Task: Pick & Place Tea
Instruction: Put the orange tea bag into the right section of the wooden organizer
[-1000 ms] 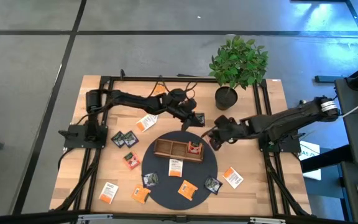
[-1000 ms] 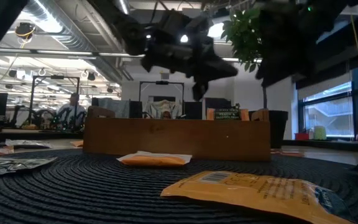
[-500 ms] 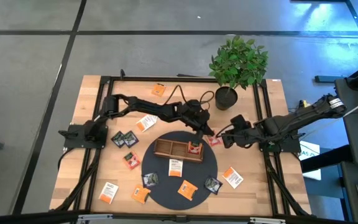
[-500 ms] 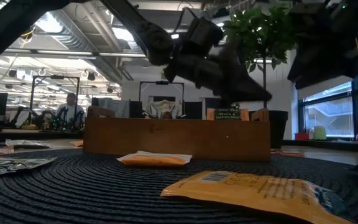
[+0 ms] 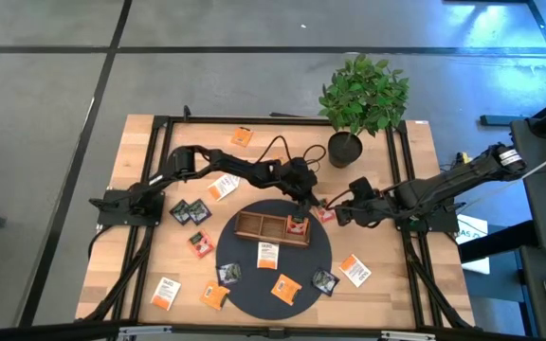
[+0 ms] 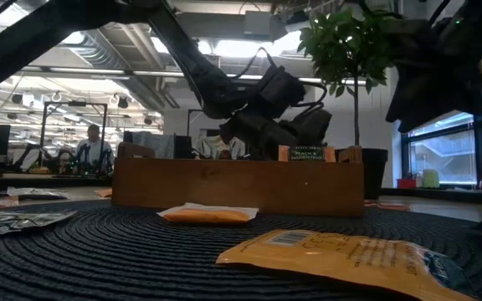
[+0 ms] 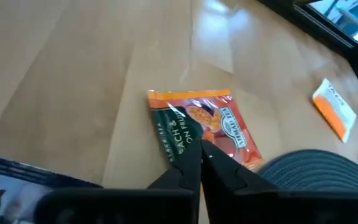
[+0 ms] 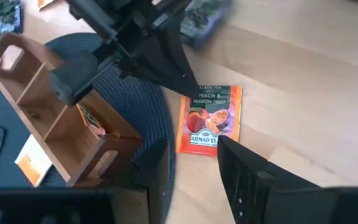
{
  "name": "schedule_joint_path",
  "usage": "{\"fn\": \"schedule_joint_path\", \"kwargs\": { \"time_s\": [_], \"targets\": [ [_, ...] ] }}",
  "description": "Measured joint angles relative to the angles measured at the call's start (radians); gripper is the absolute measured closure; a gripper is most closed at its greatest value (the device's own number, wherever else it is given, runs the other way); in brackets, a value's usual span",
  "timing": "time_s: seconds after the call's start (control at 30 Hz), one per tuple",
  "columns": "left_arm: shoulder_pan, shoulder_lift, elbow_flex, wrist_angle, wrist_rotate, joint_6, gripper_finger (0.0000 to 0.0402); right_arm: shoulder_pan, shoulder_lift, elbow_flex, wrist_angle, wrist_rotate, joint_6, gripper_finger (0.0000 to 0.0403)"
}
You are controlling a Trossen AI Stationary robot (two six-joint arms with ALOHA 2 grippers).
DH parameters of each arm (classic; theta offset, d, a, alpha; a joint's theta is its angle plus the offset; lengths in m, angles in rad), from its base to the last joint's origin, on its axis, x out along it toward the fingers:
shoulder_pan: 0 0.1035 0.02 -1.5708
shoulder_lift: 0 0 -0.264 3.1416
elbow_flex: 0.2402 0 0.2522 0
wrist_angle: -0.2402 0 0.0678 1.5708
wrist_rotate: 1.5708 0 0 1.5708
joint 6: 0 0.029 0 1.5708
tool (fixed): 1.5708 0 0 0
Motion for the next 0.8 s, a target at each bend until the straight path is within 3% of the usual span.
{"fn": "schedule_joint_path", "kwargs": {
  "time_s": [0.3, 0.63, 0.8],
  "targets": [
    [-0.015, -0.001, 0.0, -0.069, -0.099, 0.072, 0.0399, 0.0, 0.042, 0.0, 0.073, -0.079, 0.067, 0.0266],
    [-0.027, -0.001, -0.001, -0.096, -0.181, 0.138, 0.0399, 0.0, 0.041, 0.0, 0.079, -0.082, 0.044, 0.0266],
    [-0.028, -0.001, -0.002, -0.096, -0.185, 0.145, 0.0399, -0.004, 0.042, 0.0, 0.07, -0.126, 0.177, 0.0258]
  ]
}}
